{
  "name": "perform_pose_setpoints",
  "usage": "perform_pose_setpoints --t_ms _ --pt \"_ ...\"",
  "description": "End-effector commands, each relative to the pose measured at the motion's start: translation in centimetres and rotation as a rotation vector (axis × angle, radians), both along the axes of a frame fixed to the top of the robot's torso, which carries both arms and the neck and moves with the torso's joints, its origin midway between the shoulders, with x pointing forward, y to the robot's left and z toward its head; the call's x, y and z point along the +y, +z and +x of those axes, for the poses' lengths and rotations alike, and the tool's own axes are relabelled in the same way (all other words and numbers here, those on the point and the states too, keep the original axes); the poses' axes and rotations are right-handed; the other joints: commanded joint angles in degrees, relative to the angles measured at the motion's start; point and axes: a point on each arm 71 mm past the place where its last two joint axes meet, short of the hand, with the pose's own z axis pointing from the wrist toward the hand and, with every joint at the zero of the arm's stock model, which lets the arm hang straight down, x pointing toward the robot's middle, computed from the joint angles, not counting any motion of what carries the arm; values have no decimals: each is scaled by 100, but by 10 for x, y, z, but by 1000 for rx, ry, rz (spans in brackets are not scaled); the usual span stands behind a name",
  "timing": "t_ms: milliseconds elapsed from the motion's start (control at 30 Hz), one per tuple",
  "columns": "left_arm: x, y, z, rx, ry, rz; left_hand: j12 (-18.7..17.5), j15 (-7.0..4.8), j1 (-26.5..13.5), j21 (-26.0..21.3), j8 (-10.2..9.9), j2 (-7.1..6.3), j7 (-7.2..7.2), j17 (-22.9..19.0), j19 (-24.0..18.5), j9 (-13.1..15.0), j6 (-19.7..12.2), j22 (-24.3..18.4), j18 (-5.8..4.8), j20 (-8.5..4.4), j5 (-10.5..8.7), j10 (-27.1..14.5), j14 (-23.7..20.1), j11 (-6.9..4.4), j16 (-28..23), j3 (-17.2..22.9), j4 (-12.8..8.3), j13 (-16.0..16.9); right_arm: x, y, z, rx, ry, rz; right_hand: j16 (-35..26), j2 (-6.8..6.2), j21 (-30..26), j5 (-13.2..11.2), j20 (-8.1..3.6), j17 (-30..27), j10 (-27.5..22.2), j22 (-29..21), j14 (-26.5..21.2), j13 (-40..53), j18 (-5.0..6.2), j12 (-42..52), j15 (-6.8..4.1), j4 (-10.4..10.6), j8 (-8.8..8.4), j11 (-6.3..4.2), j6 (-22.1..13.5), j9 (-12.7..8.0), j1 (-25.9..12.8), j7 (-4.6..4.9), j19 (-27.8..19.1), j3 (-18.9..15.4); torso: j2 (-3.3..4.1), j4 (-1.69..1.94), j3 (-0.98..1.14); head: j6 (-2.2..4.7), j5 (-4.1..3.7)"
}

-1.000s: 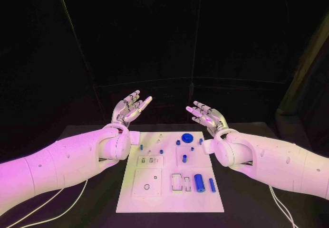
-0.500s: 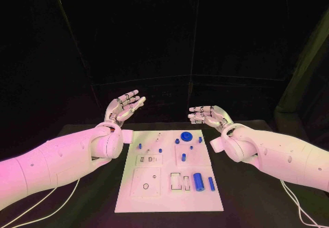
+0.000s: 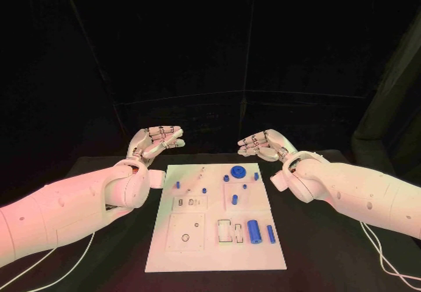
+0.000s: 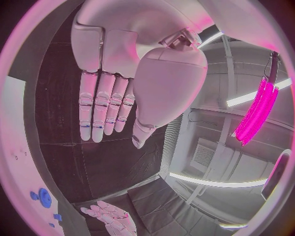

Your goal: Assemble the parts on the task board

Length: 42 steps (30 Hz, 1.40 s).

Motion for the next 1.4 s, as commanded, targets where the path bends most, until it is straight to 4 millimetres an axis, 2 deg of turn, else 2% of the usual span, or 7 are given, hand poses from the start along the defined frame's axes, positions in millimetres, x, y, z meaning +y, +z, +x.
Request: perform_pose_setpoints --t_ms 33,233,400,733,833,933,1400 --pt "-4 4 -7 -8 -91 0 32 -107 23 111 25 96 -51 81 286 -25 129 30 93 -116 24 235 351 -70 106 -9 -76 10 8 6 0 -84 66 -234 254 -58 482 -16 -374 162 715 176 975 30 40 -28 -337 -173 -3 -216 468 15 215 -117 861 184 145 23 -21 28 -9" --pt "-5 9 -22 1 -147 -15 -11 -261 56 253 -17 166 -128 245 670 -75 310 63 83 -277 13 545 808 -181 217 -9 -196 -9 22 14 3 -147 114 -483 818 -224 1314 59 -795 547 1129 602 2113 49 32 -43 -658 -154 -32 -405 680 8 235 -230 1677 195 330 64 -44 77 -43" --pt "-10 13 -32 7 -183 -30 -29 -268 55 253 -27 173 -135 262 687 -82 331 60 80 -287 14 571 823 -187 208 -9 -209 -15 35 18 6 -187 131 -672 1796 -307 1954 0 -945 1169 1182 975 2334 43 -5 -175 -762 -149 -134 -436 694 -6 49 -291 1928 246 479 104 -59 117 -76" --pt "-16 15 -39 9 -225 -49 -86 -258 28 232 -64 174 -131 284 679 -102 335 43 69 -288 13 573 801 -179 166 -23 -223 -33 50 21 11 -251 148 -840 3369 -433 2907 -17 -921 2295 734 1587 2270 22 5 -183 -703 -150 -146 -396 536 -7 -155 -279 1805 595 674 189 -78 155 -129" --pt "-15 15 -39 10 -229 -51 -90 -258 27 230 -66 174 -130 285 679 -103 335 42 69 -288 13 573 800 -178 163 -24 -225 -34 53 21 12 -246 156 -861 5069 -439 3506 -16 -893 4088 652 2099 2394 20 -34 -187 -692 -135 -142 -411 523 -4 -227 -265 1907 761 713 201 -80 147 -147" --pt "-15 15 -40 12 -231 -51 -98 -257 25 227 -72 174 -129 289 677 -105 335 40 68 -288 14 572 798 -177 158 -25 -228 -36 56 20 12 -240 161 -872 5900 -507 4363 -37 -873 4925 624 3083 2328 25 -135 -174 -661 -135 -144 -378 500 -4 -300 -264 2043 909 737 203 -81 140 -159" --pt "-14 16 -42 18 -233 -51 -174 -237 5 188 -126 171 -110 318 647 -123 329 13 61 -276 13 562 761 -158 97 -42 -265 -52 64 17 14 -213 179 -903 6624 -580 5230 -50 -791 5692 479 4070 2299 18 -240 -177 -637 -96 -136 -337 514 1 -379 -239 2048 1209 825 221 -113 81 -172"
